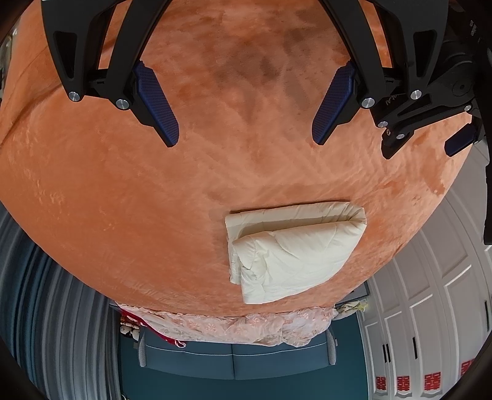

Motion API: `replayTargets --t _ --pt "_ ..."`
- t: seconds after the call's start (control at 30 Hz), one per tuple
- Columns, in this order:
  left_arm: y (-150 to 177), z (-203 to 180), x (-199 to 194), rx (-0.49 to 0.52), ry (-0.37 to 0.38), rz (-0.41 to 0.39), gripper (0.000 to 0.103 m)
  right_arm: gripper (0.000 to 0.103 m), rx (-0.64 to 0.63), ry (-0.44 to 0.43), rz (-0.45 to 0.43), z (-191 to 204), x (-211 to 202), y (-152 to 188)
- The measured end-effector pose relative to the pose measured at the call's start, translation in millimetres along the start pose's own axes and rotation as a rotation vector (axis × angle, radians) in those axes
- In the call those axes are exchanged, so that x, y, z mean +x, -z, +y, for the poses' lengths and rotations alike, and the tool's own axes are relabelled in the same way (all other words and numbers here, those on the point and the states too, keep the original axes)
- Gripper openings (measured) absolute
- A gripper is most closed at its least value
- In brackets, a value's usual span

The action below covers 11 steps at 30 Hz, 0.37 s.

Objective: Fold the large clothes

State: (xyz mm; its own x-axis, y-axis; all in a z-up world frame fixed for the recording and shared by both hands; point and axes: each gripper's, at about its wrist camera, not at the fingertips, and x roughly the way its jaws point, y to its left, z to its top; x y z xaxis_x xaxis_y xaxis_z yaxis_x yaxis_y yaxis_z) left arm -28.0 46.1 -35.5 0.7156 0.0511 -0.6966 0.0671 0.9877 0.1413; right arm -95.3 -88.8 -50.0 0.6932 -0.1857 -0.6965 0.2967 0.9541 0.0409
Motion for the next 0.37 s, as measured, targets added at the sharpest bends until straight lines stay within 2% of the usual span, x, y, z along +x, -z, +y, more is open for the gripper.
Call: replayTargets --t 0.37 --pt "-1.6 0.3 4.9 0.007 0.022 0.029 0.094 0.086 0.001 0.004 0.001 2.5 1.4 0.8"
